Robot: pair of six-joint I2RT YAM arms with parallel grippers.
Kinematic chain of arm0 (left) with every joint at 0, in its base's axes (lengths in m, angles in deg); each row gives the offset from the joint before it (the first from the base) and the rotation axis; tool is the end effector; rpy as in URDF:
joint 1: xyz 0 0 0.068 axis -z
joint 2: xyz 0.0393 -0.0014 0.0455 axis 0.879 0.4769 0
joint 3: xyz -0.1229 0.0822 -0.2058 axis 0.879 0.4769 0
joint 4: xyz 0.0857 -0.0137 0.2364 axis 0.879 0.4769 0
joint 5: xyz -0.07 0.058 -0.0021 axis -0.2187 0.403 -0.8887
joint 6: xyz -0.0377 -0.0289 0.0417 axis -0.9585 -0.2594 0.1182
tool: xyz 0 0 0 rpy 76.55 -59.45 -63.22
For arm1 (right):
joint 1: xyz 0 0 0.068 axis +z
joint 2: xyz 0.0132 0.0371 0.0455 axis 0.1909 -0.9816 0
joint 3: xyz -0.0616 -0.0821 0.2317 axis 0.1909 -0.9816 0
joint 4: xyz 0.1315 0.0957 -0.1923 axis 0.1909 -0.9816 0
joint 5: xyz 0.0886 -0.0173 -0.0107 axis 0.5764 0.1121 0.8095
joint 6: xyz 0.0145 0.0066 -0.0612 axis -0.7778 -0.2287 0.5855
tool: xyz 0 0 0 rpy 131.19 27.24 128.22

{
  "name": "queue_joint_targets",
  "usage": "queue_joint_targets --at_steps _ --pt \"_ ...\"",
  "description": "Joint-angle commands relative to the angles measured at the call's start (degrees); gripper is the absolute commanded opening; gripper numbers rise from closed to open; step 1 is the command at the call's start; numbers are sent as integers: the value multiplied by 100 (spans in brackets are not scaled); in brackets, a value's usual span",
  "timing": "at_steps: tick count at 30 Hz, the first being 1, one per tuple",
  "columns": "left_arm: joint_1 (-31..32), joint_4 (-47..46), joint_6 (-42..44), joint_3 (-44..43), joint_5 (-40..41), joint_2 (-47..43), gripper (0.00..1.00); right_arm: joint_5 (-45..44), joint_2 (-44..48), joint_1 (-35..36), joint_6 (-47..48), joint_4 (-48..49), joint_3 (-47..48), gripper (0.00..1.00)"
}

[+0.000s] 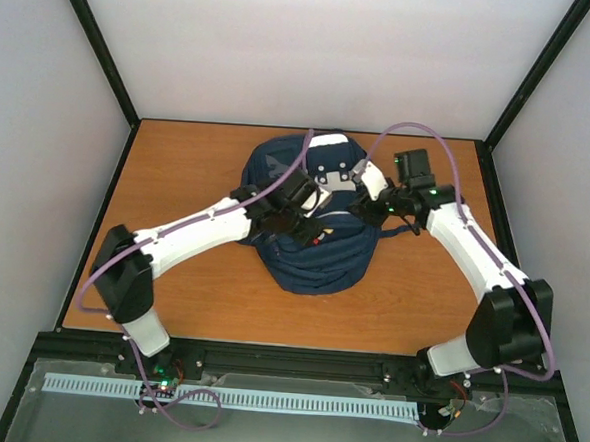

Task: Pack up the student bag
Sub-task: Place the stationery in the student bag, then zip the student bag at the center of the board.

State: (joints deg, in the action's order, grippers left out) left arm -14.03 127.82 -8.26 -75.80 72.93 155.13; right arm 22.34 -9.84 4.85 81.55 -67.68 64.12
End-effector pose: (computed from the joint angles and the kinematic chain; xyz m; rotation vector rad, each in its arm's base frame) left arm 0.2457 -0.2707 0.2474 0.8100 2.4528 -0.4503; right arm 0.2858 0.1039 0.2731 -1.0897 2.0940 0.4539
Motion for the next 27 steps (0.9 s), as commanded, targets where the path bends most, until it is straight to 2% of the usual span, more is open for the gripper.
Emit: queue_joint_targets --at_steps 1,4,7,12,18,27 --pt "33 -162 -126 447 267 -1093 58 309 -389 514 11 111 339 43" --pt "21 -419 -410 1131 808 -1826 73 382 -764 760 36 170 443 43" --pt "-19 -618 -643 1755 1222 -2388 78 350 -1127 953 34 180 481 43" --pt "-317 -954 -940 2599 1240 -2708 75 70 -1464 1042 -67 288 371 42" --pt "-548 -2213 -1067 3932 908 -3200 75 -341 -1608 1042 -120 337 294 42" --pt "-822 -2876 -1048 4438 575 -2969 73 -412 -1757 1042 -83 331 258 42"
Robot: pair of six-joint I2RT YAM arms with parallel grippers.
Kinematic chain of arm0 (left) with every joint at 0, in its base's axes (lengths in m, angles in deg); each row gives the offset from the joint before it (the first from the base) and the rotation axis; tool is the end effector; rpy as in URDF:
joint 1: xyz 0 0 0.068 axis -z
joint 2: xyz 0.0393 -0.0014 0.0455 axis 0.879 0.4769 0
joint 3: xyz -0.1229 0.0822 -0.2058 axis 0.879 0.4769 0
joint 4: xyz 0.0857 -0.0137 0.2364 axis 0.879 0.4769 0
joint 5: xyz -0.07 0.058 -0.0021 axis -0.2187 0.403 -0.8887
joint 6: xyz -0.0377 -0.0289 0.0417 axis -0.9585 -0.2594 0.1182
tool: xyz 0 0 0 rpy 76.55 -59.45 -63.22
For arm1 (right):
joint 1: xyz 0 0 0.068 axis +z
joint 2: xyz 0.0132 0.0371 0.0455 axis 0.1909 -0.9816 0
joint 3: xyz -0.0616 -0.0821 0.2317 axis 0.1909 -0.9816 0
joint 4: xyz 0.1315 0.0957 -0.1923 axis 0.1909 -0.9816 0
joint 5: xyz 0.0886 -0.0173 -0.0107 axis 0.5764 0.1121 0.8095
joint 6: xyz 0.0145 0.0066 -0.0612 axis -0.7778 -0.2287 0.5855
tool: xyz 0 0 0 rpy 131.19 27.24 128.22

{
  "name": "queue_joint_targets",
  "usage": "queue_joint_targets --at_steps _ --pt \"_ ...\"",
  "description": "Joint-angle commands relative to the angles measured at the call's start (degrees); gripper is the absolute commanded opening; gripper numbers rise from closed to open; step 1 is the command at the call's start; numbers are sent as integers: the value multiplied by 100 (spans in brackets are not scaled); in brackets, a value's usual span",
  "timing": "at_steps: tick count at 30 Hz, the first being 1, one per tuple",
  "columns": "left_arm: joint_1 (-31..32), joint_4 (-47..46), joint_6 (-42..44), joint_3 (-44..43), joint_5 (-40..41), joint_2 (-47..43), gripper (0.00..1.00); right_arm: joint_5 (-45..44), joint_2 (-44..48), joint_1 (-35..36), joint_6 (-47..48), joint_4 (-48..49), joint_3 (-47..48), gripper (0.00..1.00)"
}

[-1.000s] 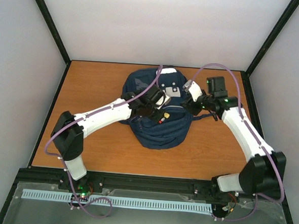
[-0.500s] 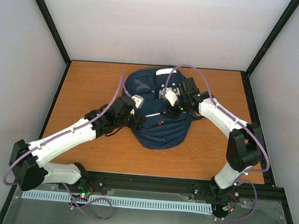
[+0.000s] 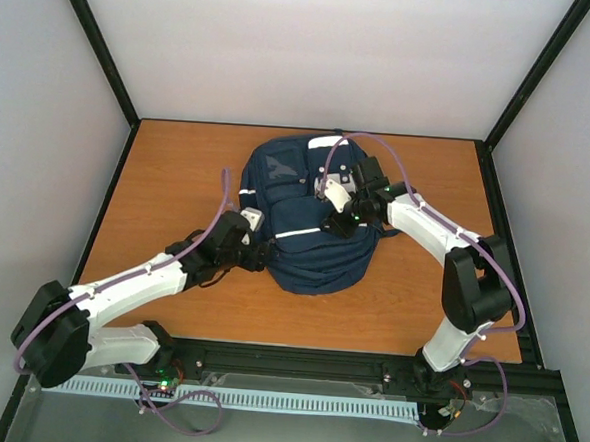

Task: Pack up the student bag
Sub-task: Zip the student bag at the center of the board.

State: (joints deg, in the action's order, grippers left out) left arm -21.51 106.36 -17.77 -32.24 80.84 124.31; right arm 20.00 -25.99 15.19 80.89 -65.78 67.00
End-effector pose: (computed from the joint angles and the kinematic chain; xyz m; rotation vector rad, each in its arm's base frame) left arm 0.1897 -0.1528 0.1887 0.3448 2.3743 -0.3921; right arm 0.3037 0.1718 0.2035 -1.3099 2.2204 0.5423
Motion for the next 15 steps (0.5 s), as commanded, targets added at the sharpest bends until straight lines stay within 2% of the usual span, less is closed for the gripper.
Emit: queue_joint_targets --at_steps 1,10,15 --pt "-72 -865 -87 160 -225 151 73 -185 -149 4 -14 134 -29 42" --pt "-197 -1523 270 193 -260 697 63 -146 -168 8 -18 119 -56 41" --pt "-247 -1807 469 256 -489 1100 64 -151 -154 4 4 113 -87 41"
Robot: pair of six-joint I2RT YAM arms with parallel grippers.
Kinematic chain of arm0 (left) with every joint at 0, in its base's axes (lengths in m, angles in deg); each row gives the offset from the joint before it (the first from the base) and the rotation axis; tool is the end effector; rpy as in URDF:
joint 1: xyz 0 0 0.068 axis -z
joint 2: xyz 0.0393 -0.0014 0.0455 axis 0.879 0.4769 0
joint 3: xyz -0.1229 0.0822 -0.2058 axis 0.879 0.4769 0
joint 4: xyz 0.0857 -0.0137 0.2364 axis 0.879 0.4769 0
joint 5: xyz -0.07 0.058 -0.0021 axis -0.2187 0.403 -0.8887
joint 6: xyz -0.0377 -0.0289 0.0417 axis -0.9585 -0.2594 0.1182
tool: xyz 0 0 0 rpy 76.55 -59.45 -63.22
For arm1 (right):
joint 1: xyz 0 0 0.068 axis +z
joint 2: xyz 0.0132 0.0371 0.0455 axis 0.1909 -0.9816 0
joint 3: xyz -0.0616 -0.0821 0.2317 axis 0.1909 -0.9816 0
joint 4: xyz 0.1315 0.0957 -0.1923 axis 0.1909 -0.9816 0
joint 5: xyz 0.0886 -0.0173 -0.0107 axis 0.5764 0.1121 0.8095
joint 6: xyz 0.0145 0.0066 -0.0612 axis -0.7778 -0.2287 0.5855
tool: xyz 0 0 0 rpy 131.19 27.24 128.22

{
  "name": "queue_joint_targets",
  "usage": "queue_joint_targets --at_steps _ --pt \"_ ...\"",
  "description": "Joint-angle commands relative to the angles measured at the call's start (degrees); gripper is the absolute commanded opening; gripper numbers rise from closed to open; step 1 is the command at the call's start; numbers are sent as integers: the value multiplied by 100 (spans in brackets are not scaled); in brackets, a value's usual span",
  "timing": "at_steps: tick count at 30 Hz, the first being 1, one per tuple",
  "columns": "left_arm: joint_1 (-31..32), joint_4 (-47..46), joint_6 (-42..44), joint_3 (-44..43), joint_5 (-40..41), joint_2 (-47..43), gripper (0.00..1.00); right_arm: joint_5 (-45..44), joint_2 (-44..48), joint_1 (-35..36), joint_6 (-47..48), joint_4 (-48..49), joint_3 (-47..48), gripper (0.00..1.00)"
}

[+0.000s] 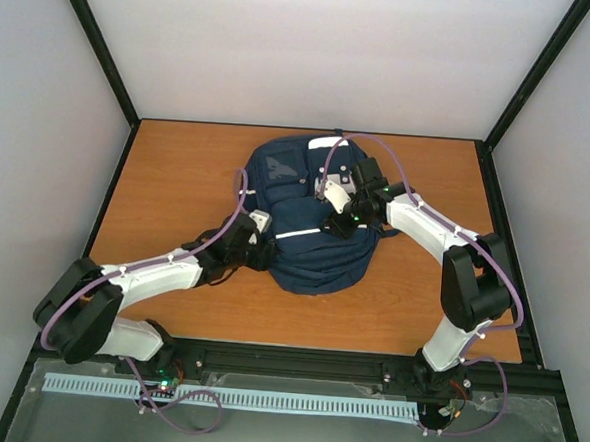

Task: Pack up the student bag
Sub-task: Zip the student bag at the center of the board.

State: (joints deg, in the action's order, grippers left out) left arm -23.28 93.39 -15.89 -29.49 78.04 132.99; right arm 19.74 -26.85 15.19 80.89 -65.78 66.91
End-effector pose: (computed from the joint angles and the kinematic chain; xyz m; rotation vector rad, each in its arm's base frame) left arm 0.2090 -0.1615 0.1576 0.3671 2.3537 -0.4298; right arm 0.3048 0.1721 0.1981 -1.3128 2.2382 0.5402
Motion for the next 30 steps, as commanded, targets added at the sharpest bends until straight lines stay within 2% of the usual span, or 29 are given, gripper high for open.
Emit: queue_joint_targets --at_steps 1,5,8,17,30 --pt "-72 -554 330 -22 -249 299 64 -118 -67 7 8 107 -88 41" --pt "-71 -815 525 73 -362 378 63 -91 -48 4 23 117 -129 41" --pt "-71 -957 661 168 -479 289 59 -65 -51 1 39 96 -143 41" --pt "-71 -1081 644 424 -906 86 33 -55 -42 7 59 100 -166 40" --pt "-71 -1014 608 563 -477 -51 11 -35 -75 8 42 76 -182 40"
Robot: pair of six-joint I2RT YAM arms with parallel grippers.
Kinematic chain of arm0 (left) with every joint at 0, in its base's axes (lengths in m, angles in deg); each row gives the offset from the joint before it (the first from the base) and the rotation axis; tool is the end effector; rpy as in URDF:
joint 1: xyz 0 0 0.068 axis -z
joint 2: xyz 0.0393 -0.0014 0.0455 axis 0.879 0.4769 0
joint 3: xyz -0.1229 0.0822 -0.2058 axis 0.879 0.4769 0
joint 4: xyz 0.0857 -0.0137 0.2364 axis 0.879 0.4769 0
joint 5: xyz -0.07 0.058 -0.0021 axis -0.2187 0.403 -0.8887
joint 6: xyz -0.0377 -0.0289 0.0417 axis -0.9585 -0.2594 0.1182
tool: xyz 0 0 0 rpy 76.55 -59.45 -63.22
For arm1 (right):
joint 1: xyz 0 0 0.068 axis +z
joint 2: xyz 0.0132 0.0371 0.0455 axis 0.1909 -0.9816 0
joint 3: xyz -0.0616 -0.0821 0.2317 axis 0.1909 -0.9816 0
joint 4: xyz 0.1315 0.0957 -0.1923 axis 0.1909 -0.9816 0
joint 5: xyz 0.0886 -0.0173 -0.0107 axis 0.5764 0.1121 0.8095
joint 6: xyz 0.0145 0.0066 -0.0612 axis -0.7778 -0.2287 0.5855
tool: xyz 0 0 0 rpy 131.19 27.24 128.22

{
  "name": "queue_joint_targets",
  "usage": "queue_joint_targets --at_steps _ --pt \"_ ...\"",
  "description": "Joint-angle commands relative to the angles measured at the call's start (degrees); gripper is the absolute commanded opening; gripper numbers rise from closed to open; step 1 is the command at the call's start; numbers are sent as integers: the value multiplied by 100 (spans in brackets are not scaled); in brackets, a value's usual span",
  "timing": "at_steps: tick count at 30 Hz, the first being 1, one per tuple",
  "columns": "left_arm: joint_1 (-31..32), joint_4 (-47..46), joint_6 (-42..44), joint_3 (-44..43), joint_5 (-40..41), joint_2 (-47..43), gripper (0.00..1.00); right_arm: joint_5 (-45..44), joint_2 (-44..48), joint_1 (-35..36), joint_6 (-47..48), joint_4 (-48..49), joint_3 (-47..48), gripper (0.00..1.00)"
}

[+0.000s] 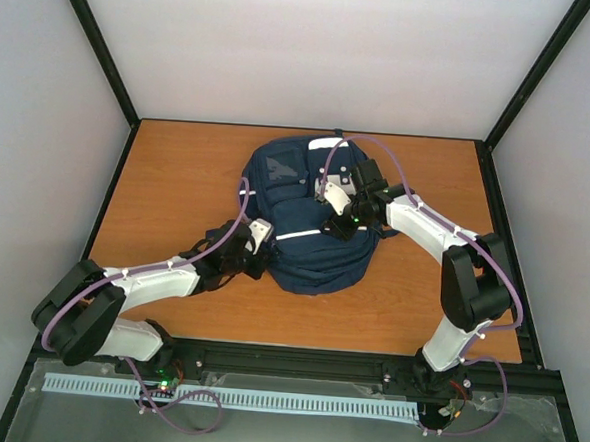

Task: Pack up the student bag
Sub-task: Zip the student bag at the center of the board.

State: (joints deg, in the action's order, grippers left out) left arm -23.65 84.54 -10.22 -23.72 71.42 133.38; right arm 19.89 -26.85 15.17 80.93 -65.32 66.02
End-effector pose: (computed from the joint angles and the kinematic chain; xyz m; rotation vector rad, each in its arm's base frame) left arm 0.2009 -0.1601 0.1395 0.5278 2.2924 -0.5273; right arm 0.3033 0.1714 0.1940 -1.3153 2.2441 0.5449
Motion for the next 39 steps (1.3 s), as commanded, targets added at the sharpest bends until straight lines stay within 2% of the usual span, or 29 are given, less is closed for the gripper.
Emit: queue_joint_targets --at_steps 1,6,12,19,26,34,39 --pt "-34 -125 47 -8 222 -105 11 -53 -81 11 39 37 -89 40" --pt "-34 -94 39 -53 515 -114 18 -43 -96 4 41 30 -84 40" --pt "-34 -103 130 -166 670 64 19 -10 -121 3 69 3 -88 39" --pt "-34 -359 281 -169 263 90 25 44 -166 9 78 -24 -82 37" --pt "-28 -422 322 14 250 -204 31 60 -176 6 80 -32 -80 37" --pt "-25 -376 453 -221 388 290 31 84 -199 10 71 -59 -71 37" --pt "-27 -424 520 -243 450 426 23 86 -195 7 71 -61 -70 37"
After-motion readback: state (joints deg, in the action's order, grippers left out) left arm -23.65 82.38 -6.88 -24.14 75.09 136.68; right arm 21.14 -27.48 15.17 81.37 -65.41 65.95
